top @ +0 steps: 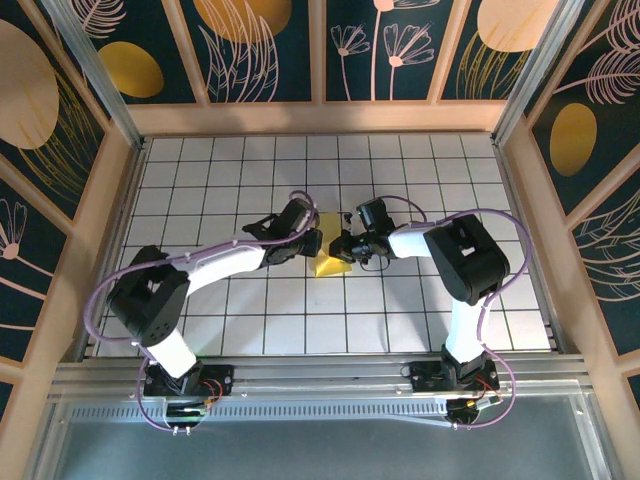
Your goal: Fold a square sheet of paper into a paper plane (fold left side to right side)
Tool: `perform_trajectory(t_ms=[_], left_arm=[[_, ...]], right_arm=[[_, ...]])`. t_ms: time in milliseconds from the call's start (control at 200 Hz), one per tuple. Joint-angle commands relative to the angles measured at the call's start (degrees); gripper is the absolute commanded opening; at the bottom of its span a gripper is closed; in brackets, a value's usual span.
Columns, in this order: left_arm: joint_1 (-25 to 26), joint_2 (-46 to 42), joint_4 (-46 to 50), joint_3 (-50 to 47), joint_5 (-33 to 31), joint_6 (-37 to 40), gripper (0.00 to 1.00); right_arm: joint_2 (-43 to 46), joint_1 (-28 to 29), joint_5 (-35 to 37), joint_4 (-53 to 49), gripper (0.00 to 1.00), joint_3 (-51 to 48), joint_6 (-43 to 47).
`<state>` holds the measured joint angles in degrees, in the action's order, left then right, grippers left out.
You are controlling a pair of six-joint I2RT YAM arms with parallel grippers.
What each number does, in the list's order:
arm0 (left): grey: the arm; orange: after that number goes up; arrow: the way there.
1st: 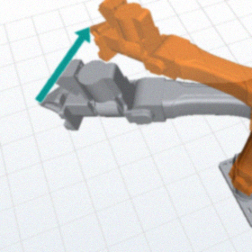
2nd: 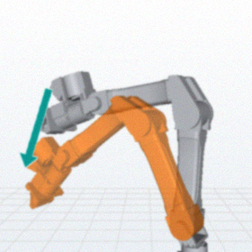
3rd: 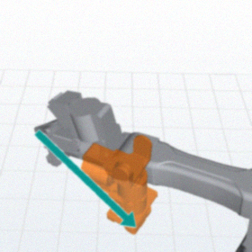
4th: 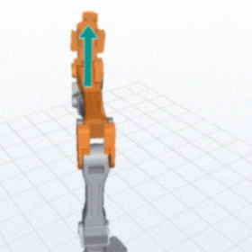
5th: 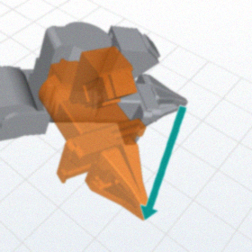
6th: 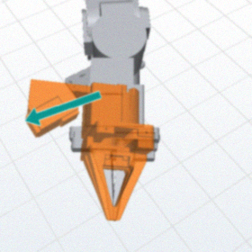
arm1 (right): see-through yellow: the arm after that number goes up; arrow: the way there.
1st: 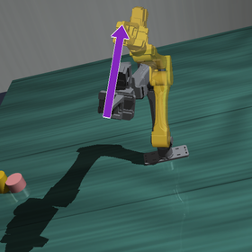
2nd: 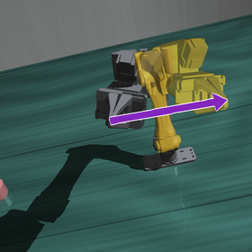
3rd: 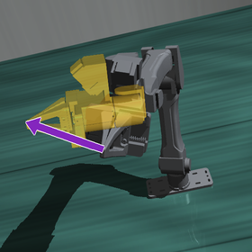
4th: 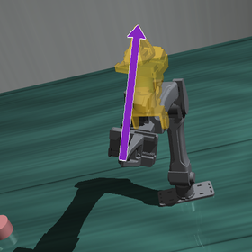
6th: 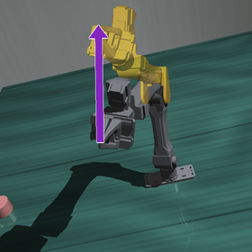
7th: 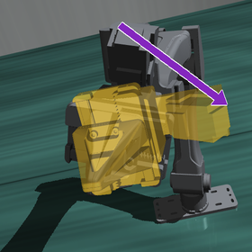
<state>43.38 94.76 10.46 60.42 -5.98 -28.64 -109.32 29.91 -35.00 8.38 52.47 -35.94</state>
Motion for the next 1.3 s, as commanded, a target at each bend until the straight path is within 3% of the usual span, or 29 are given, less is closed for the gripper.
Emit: perform_trajectory(t_ms=[0, 225, 450, 1291], left_arm=[[-0.4, -2.5, 3.0, -2.1, 5.3, -4.7, 0.25], [-0.4, -3.3, -6.5, -10.5, 18.4, -16.9, 0.16], [-0.4, 0.0, -12.7, -11.5, 22.8, -20.2, 0.13], [-0.5, 8.2, -12.2, -9.0, 18.6, -18.6, 0.08]], right_arm=[[-1.2, 0.6, 2.9, -3.5, 0.0, -0.3, 1.3], [-1.4, 0.8, 2.7, -3.0, 0.0, -0.2, 1.2], [-1.6, 1.1, 2.7, -3.6, 0.0, 0.1, 1.6], [-1.7, 1.1, 3.2, -4.2, 0.0, 0.2, 1.9]])
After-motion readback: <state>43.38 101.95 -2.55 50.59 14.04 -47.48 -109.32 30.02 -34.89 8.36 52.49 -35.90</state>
